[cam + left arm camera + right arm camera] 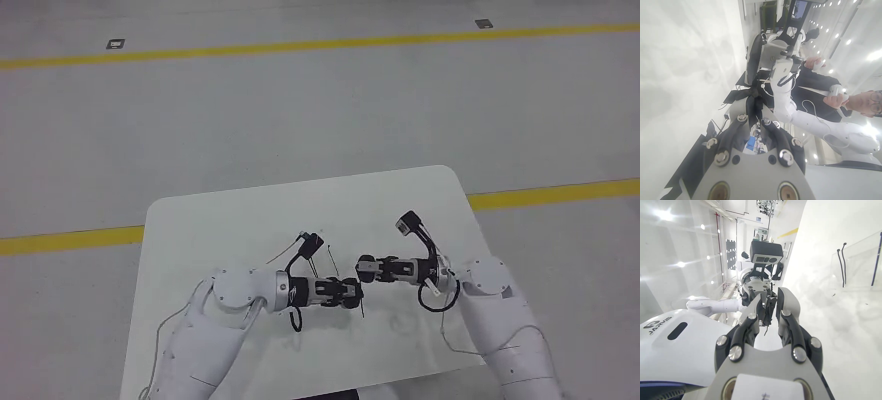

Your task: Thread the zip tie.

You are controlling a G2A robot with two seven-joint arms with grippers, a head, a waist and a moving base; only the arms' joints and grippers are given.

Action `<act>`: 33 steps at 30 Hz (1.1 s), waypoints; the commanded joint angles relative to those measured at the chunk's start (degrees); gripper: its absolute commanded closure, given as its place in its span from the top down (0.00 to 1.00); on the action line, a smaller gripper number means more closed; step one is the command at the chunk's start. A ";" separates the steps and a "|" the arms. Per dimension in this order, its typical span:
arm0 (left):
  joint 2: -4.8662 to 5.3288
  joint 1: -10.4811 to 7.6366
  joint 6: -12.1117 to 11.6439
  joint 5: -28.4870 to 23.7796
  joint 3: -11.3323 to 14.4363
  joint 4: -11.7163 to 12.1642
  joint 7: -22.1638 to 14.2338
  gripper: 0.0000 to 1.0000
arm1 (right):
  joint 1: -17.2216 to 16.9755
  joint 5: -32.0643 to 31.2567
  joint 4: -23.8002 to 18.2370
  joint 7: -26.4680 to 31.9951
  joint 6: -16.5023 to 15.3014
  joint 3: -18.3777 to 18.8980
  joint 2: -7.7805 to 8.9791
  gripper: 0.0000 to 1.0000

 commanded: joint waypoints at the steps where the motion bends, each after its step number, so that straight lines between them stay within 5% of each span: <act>1: 0.25 -0.08 0.04 -0.23 0.30 0.00 0.25 0.00 | -0.01 -0.10 -0.01 0.13 0.00 0.05 -0.11 0.16; 7: 0.98 -0.23 0.12 -1.09 1.03 0.00 1.25 0.00 | -0.10 -0.54 0.26 0.37 0.00 0.15 -0.45 0.00; 20: 2.35 -0.74 0.00 -2.81 2.76 -0.47 3.50 0.00 | -1.08 0.28 -0.51 -0.16 0.00 1.72 -1.04 0.00; 21: 2.44 -0.58 -0.90 -3.59 2.72 -0.89 4.20 0.24 | -1.28 0.71 -0.34 -1.04 0.00 2.09 -1.15 0.00; 22: 2.55 -0.40 -1.07 -3.98 2.55 -0.87 4.83 0.91 | -1.42 0.87 -0.28 -1.79 0.00 2.29 -1.24 0.00; 23: 2.66 -0.33 -1.16 -3.87 2.45 -1.05 5.55 1.00 | -1.59 0.89 -0.22 -2.76 0.00 2.49 -1.34 0.00; 33: 3.57 3.03 -6.66 -9.89 -0.06 -3.08 15.29 1.00 | -4.76 4.58 -0.95 -14.20 0.00 3.90 -2.81 0.00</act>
